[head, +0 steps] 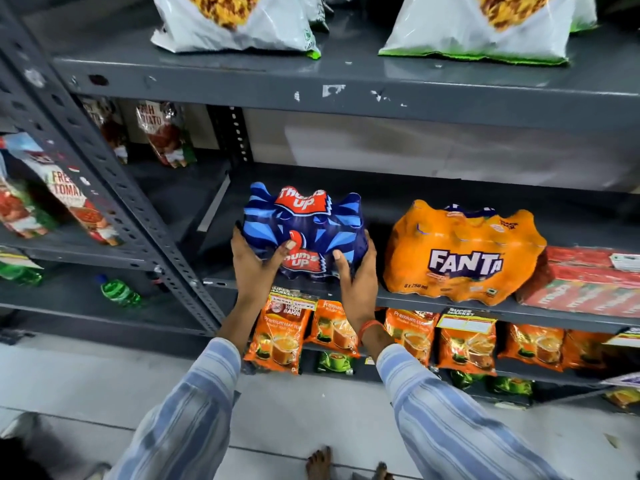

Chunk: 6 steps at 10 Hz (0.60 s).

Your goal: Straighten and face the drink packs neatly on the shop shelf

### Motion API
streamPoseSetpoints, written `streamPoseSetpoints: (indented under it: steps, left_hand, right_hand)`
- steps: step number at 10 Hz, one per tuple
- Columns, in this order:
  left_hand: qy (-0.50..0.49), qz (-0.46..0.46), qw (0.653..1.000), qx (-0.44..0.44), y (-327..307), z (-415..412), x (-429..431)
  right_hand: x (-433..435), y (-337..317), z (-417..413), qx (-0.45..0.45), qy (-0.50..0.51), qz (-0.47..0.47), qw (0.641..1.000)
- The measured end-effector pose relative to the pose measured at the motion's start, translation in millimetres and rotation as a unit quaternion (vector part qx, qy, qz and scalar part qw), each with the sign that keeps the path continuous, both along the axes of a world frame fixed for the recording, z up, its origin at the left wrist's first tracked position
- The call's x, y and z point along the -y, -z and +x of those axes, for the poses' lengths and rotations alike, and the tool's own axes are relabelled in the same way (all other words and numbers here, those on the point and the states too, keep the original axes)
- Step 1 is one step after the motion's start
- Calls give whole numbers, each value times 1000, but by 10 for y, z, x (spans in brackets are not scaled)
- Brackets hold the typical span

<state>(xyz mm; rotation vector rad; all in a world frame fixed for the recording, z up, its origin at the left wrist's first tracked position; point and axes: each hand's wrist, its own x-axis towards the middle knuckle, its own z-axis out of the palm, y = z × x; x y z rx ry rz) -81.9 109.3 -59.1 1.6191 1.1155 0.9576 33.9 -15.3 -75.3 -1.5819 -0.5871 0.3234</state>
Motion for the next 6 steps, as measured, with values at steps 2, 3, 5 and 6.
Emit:
streamPoseSetpoints:
  steps: [2,3,5,6]
  left_hand:
    - [-4,-19,1000,-16,-12,-27,-17]
    - [-4,-36,999,-34,-33,-32,16]
    - [-16,-28,998,-53,-158,-15,206]
    - [-28,12,995,-94,-210,40,449]
  right_hand:
    - [-2,2,20,-8,-10,-8,1000]
    - [14,-47,-9,-2,-9,-21,1000]
    - [52,-64,16,23,-23,-54,998]
    - [110,-158,-30,37,-23,-101,994]
